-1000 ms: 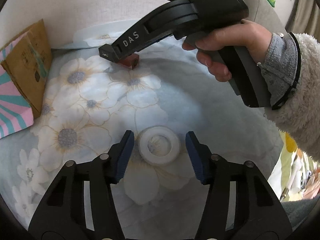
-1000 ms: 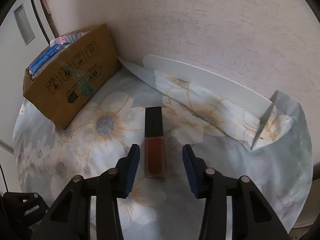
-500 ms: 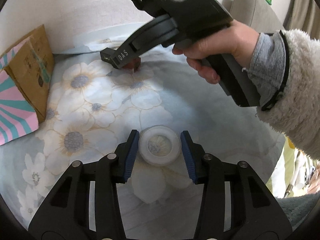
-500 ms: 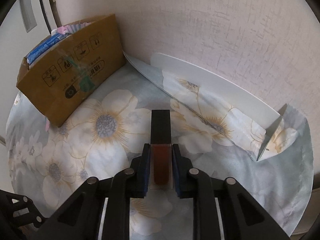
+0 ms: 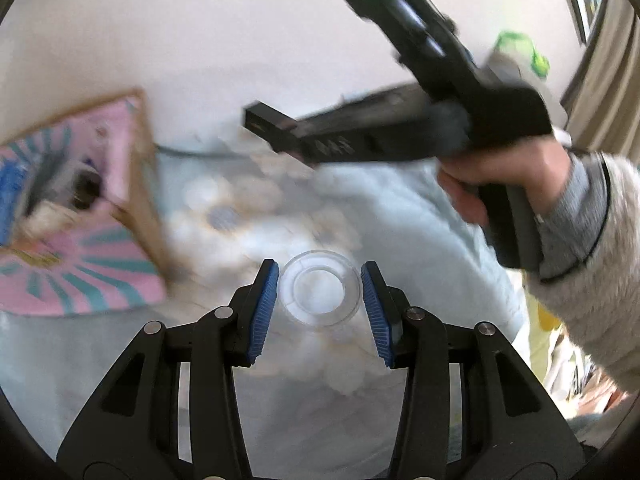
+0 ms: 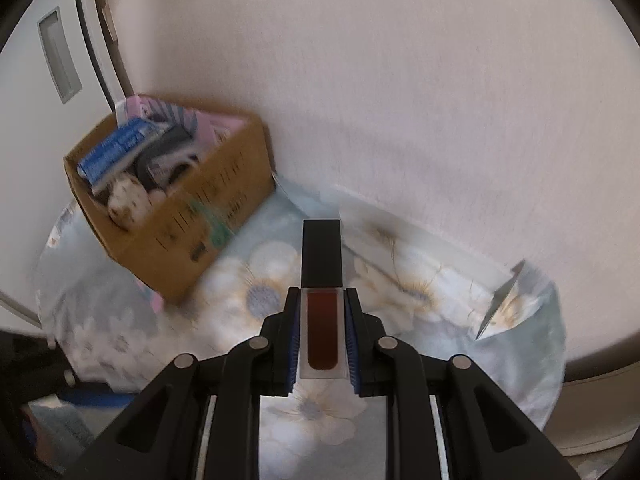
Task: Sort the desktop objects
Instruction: 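Grasp the clear tape roll with the left tool while the right tool grasps the red lip gloss, then carry the tape roll and lip gloss into the box and release both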
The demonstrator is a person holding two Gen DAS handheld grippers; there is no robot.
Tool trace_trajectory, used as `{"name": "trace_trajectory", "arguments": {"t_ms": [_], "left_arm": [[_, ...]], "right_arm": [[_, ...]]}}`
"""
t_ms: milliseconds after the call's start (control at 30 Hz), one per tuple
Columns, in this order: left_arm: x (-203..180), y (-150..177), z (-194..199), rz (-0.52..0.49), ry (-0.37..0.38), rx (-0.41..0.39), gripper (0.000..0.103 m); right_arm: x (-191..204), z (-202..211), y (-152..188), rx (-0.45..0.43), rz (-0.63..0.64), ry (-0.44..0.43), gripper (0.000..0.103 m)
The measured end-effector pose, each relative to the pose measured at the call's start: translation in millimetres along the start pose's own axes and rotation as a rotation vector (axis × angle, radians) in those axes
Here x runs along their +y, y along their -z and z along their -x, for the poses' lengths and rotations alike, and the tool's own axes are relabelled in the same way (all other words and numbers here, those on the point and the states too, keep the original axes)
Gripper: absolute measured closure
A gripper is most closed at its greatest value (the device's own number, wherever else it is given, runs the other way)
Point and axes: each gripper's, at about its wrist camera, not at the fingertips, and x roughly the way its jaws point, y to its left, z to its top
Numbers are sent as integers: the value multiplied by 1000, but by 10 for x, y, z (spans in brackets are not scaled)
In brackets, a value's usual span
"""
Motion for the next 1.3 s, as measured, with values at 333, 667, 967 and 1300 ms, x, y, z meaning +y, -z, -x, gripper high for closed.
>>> {"name": "trace_trajectory", "arguments": {"t_ms": [333,667,967,1300], "left_arm": [[904,-639,804,42,-87,-78,64],[1892,-815,965,153,-148,-32,64],[2360,-886,794,169,-174,38,64],[2522,-852,556,173,-163,108,62]], "right_arm": [[542,267,-535,-51,-39,-34,85],[1134,54,-940,-18,-71,-46,85],[1334,-255,-950,45,-173,-52,85],[1381,-365,-930,91,-210,-39,84]]}}
